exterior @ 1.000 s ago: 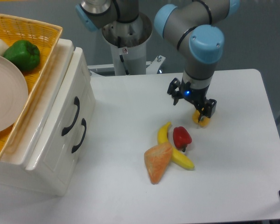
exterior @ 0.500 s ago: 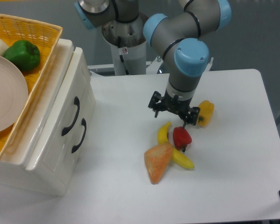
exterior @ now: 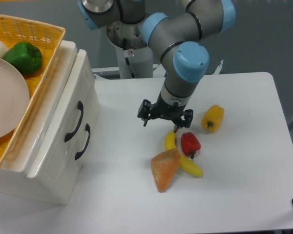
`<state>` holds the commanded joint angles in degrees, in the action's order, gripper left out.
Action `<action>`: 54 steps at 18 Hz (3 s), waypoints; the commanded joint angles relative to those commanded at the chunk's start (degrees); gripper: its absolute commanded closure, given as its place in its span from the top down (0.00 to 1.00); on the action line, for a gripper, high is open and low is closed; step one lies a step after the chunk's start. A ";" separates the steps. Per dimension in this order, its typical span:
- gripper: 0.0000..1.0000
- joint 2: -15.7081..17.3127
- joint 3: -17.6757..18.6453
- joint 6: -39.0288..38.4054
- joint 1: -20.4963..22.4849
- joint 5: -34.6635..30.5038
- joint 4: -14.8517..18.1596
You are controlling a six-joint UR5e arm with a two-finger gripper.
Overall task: Slide open the top white drawer
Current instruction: 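Move the gripper to the black handle of the upper white drawer, then hook the gripper fingers around the upper drawer's black handle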
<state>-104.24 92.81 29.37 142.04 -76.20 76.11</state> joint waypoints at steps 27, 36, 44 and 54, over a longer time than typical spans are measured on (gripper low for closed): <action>1.00 -0.44 -3.78 -5.55 -9.05 11.96 7.21; 1.00 -0.44 -3.78 -5.29 -9.85 12.57 7.56; 1.00 -0.44 -3.17 -4.58 -10.11 12.40 7.74; 1.00 -0.44 -2.90 -3.53 -10.55 12.22 7.73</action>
<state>-104.68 89.91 25.84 131.48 -63.98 83.85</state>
